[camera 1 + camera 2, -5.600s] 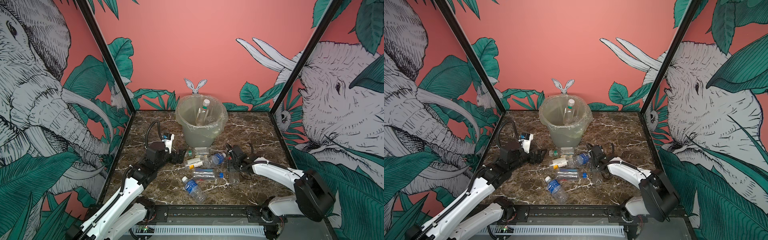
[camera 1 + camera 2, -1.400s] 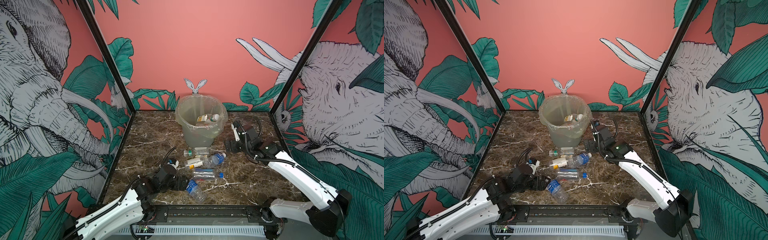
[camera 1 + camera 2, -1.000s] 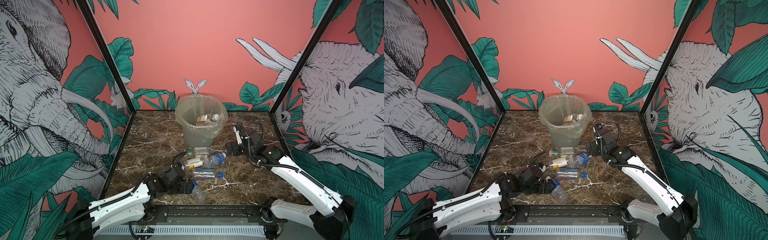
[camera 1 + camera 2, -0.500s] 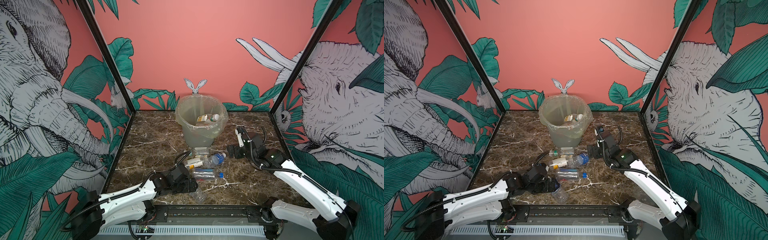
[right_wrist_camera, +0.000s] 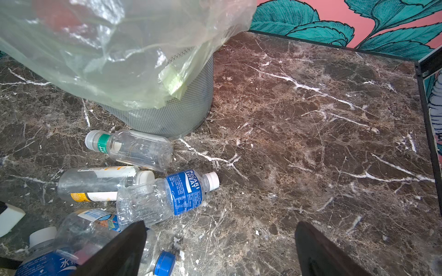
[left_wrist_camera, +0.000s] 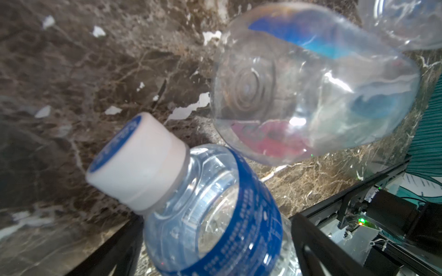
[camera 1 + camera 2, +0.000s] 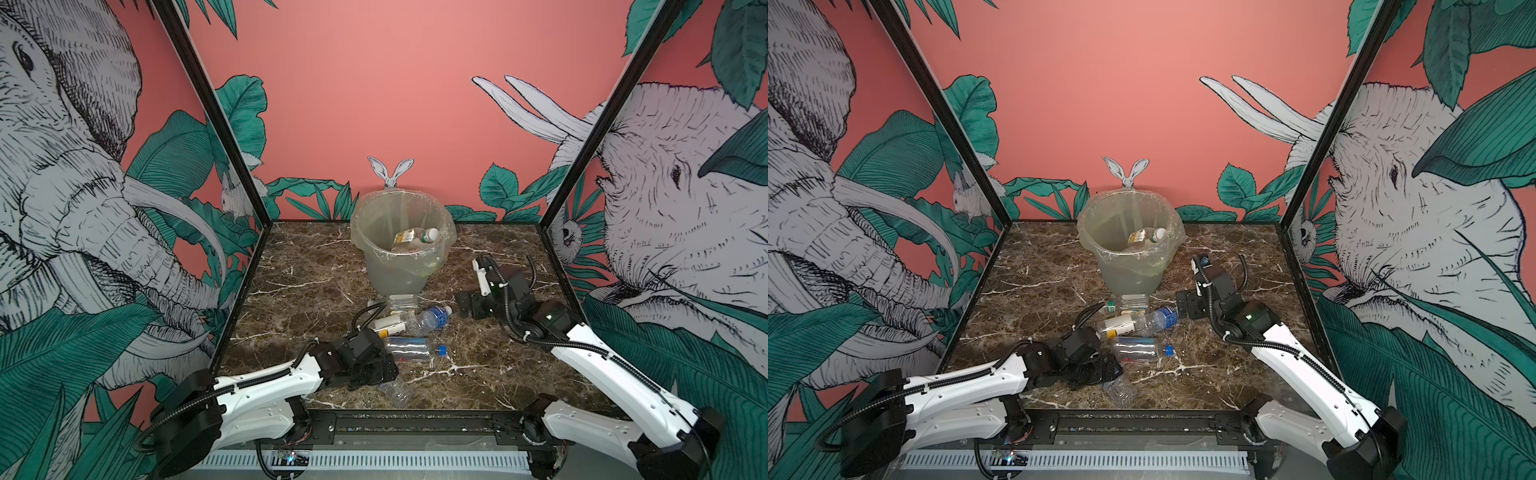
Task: Throw the plastic bottles in the bin
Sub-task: Move the plastic bottle to the center of the table.
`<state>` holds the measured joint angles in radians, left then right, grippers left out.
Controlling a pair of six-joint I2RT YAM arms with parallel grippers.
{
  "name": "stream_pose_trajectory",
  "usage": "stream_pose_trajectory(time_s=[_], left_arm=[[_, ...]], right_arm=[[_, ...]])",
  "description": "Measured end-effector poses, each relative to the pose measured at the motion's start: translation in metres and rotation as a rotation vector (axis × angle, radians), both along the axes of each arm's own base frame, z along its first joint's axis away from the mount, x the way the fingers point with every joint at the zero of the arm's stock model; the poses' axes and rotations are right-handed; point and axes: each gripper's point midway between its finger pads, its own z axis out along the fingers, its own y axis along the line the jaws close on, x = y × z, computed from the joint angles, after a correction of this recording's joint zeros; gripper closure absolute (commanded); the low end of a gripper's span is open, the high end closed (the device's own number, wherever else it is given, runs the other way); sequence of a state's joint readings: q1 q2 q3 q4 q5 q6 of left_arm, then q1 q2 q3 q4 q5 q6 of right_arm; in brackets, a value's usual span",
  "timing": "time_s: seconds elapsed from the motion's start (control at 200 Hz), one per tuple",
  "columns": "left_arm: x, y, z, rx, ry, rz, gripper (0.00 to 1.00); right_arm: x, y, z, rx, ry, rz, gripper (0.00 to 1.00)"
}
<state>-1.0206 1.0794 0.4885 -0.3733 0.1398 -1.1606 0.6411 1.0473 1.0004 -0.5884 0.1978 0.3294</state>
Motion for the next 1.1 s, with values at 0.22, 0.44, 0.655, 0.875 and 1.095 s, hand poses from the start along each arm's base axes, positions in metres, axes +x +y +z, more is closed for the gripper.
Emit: stream_pose_trajectory(time_s=[0.22,0.44,0.655,0.875,1.095], left_arm=[[0.002,0.001,0.001,-0.022,-0.006,0.034,0.21],[0.004,0.007,0.001,-0.044,-0.016,0.071,0.31],[0.015,0.028,0.006,-0.025,-0.046,0.131,0.34],[0.033,0.072,0.006,0.08,-0.106,0.191,0.33],[0.048,0.093,0.01,0.222,-0.149,0.133,0.28]], right_arm=[[0.0,0.0,0.0,-0.001,0.0,0.0,0.01],[0.0,0.0,0.0,-0.002,0.0,0.001,0.01],[0.0,0.0,0.0,-0.002,0.001,0.001,0.01],[0.001,0.001,-0.002,-0.005,0.007,0.001,0.01],[0.001,0.003,-0.006,-0.005,0.021,0.009,0.01]])
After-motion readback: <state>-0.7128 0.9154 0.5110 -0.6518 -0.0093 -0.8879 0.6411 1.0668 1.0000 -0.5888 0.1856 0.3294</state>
